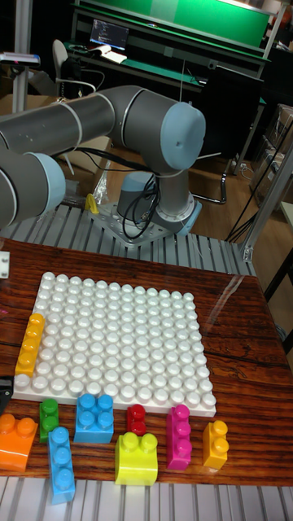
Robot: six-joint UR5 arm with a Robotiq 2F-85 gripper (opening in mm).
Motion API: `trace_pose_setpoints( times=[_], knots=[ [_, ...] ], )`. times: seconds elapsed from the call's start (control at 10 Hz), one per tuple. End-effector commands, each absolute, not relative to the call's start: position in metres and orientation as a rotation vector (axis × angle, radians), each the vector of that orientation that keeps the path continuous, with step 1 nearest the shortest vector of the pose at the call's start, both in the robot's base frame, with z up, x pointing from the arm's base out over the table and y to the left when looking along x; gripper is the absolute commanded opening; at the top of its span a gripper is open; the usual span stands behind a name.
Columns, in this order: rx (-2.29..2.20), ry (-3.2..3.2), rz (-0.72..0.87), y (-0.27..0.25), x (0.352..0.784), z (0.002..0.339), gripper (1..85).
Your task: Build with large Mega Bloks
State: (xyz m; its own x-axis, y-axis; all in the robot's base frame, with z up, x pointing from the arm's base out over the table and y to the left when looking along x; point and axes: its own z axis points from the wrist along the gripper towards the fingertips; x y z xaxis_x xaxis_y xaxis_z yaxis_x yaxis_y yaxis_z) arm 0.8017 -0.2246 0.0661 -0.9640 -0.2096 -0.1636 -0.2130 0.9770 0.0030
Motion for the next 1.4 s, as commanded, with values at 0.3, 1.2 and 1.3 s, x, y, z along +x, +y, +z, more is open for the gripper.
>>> trace_pose_setpoints(
  times=[0.3, 1.2, 1.3],
  knots=[
    [-0.369, 2.944, 0.069, -0.226, 0.807, 0.056, 46.3],
    [-0.388, 2.916, 0.107, -0.221, 0.810, 0.043, 45.3],
    [-0.393, 2.916, 0.106, -0.221, 0.810, 0.042, 45.0]
  ],
)
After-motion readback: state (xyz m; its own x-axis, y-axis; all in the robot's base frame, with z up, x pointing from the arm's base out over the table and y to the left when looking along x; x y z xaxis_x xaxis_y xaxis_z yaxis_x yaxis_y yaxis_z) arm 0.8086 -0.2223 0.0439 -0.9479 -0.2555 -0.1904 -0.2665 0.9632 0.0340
